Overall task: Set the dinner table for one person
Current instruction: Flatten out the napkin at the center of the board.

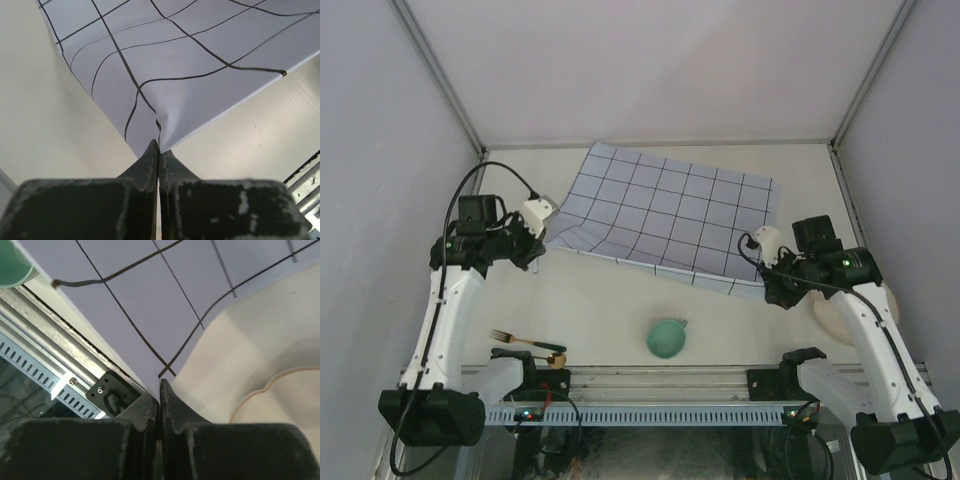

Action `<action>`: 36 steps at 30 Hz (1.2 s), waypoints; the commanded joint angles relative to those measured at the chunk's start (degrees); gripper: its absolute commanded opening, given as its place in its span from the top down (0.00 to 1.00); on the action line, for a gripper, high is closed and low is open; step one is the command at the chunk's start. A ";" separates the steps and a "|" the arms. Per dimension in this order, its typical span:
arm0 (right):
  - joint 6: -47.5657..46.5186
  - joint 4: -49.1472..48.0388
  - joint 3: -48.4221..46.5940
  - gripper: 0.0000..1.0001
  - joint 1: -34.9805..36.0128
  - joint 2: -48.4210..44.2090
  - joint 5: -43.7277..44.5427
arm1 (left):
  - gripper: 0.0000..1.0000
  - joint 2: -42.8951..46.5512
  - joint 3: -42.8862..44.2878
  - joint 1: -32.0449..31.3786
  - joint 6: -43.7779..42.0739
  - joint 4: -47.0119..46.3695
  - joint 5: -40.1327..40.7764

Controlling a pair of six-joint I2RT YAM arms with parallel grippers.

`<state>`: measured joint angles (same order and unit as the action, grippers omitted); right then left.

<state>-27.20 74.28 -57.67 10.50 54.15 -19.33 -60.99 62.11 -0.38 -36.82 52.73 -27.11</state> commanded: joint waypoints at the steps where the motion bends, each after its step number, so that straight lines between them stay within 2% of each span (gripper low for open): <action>1: -2.54 1.14 -0.74 1.00 -1.59 -4.78 3.41 | 1.00 7.24 -2.29 3.03 -5.27 2.31 -2.31; 4: -3.83 4.05 -0.78 1.00 -3.10 -5.06 2.71 | 0.96 9.47 -2.93 3.14 -7.25 4.08 -2.08; 5: -4.44 4.99 -0.78 1.00 -3.31 -5.29 2.17 | 0.86 9.52 -2.95 3.12 -7.82 4.71 -2.29; 7: -5.63 6.89 -0.92 0.97 -3.43 -5.98 0.91 | 0.56 8.65 -2.49 3.09 -7.75 5.58 -2.70; 9: -6.92 9.29 -2.11 0.68 -4.01 -6.60 -0.09 | 0.35 7.25 -0.87 3.19 -7.74 7.47 -3.78; 10: -7.58 10.26 -3.23 0.57 -4.56 -6.94 -1.08 | 0.31 6.96 0.36 3.50 -7.26 8.09 -4.69; 12: -8.73 12.17 -6.57 0.50 -5.88 -7.23 -3.14 | 0.22 7.13 2.81 4.60 -5.87 8.09 -6.89; 15: -10.23 14.46 -14.96 0.40 -7.80 -7.05 -6.52 | 0.16 7.52 6.32 5.28 -1.89 4.89 -7.97; 16: -10.59 14.72 -17.46 0.32 -8.57 -7.04 -7.68 | 0.14 7.43 7.34 5.21 -0.34 2.52 -8.17; 19: -9.35 10.87 -20.63 0.07 -10.32 -7.78 -10.75 | 0.13 6.45 8.44 5.27 7.23 -6.48 -7.75; 21: -4.79 2.51 -18.03 0.02 -10.54 -7.86 -9.32 | 0.16 4.66 7.45 5.20 14.48 -15.07 -5.66; 24: 3.22 -13.33 -11.82 0.01 -10.75 -5.08 -3.65 | 0.18 -1.89 8.17 5.20 26.27 -24.13 2.57; 28: 8.36 -27.23 -5.29 0.03 -10.61 4.46 2.85 | 0.28 -15.19 14.44 5.27 33.62 -22.97 11.35; 31: 9.96 -33.29 -5.05 0.04 -10.57 12.80 6.75 | 0.33 -20.26 15.23 5.24 34.33 -21.67 14.58; 36: 8.17 -42.49 -7.18 0.04 -10.54 25.92 14.67 | 0.34 -19.07 9.23 5.79 31.35 -25.23 19.12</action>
<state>-20.29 44.84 -62.28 0.03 75.07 -13.06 -84.38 74.24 4.69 -6.48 31.57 -13.54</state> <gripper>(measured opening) 0.960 0.657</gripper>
